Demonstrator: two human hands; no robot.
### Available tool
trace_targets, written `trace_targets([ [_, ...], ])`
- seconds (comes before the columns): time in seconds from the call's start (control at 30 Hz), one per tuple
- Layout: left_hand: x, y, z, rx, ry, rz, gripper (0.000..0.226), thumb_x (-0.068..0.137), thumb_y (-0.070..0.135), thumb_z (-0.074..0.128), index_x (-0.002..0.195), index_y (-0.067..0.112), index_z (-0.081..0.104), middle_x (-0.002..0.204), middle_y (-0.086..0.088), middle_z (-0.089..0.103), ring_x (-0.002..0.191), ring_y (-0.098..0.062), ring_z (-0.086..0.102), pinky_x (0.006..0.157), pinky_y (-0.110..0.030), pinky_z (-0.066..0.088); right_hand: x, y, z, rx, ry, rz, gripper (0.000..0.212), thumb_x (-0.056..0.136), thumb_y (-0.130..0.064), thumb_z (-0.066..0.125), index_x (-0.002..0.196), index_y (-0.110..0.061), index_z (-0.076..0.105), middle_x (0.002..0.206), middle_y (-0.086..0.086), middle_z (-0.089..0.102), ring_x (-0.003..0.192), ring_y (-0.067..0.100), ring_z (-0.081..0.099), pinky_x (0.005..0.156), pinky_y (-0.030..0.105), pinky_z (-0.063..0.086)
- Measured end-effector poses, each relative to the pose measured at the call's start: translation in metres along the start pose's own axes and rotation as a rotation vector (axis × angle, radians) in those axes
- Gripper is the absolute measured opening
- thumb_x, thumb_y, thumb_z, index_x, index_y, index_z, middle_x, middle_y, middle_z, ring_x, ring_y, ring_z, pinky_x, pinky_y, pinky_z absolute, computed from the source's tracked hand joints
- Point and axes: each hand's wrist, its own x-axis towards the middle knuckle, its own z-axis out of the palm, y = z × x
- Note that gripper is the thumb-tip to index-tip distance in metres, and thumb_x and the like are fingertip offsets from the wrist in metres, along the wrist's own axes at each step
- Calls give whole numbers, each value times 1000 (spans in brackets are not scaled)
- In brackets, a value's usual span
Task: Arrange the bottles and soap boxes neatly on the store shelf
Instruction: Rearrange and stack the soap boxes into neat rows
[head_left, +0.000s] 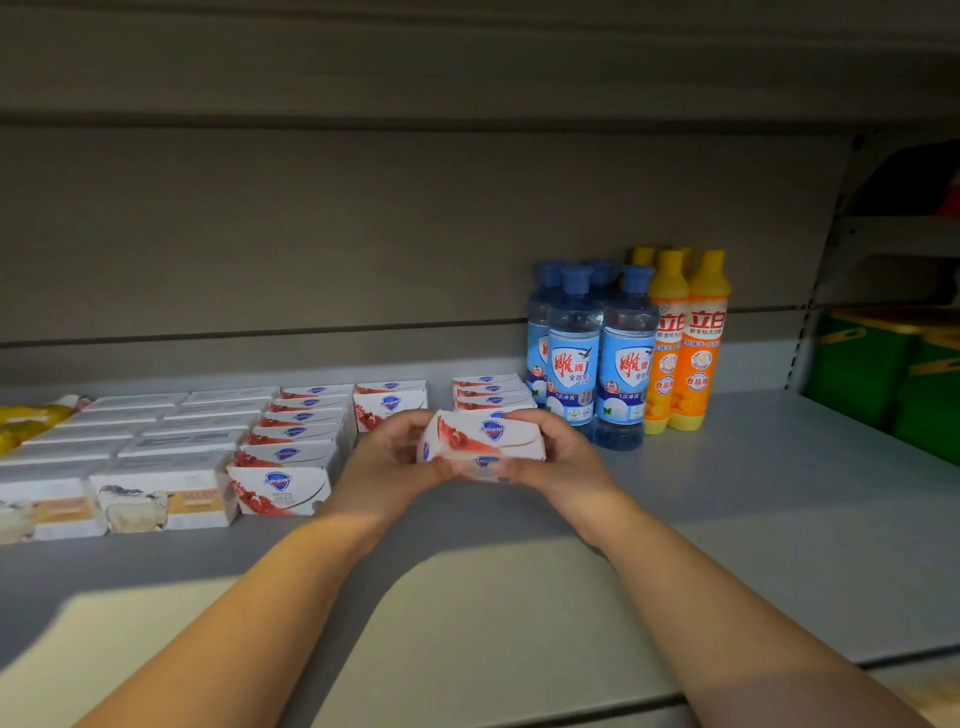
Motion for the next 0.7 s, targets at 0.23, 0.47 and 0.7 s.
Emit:
trace_targets([
  [0.23, -5, 4, -6, 663, 64, 889, 43, 64, 0, 75, 98, 23, 61, 114, 2, 53, 115, -4, 47, 98, -11, 36, 0, -7, -6, -877, 213, -885, 46, 64, 7, 72, 108, -9, 68, 119, 1, 63, 112, 10, 50, 100, 19, 35],
  [0.47, -1, -17, -9, 717, -97, 300, 65, 69, 12, 82, 116, 43, 49, 134, 18, 36, 131, 1, 34, 104, -14, 31, -3, -3, -10, -964, 248, -791, 41, 64, 9, 58, 99, -5, 71, 108, 11, 67, 102, 31, 60, 90, 31, 45],
  [0.7, 10, -45, -26, 1221, -363, -70, 57, 94, 49, 46, 143, 24, 32, 150, 1, 32, 137, -16, 29, 111, -25, 22, 14, 18, -30, -1073, 214, 0, 48, 79, -8, 59, 124, -22, 56, 128, 3, 49, 123, 24, 34, 98, 28, 34],
])
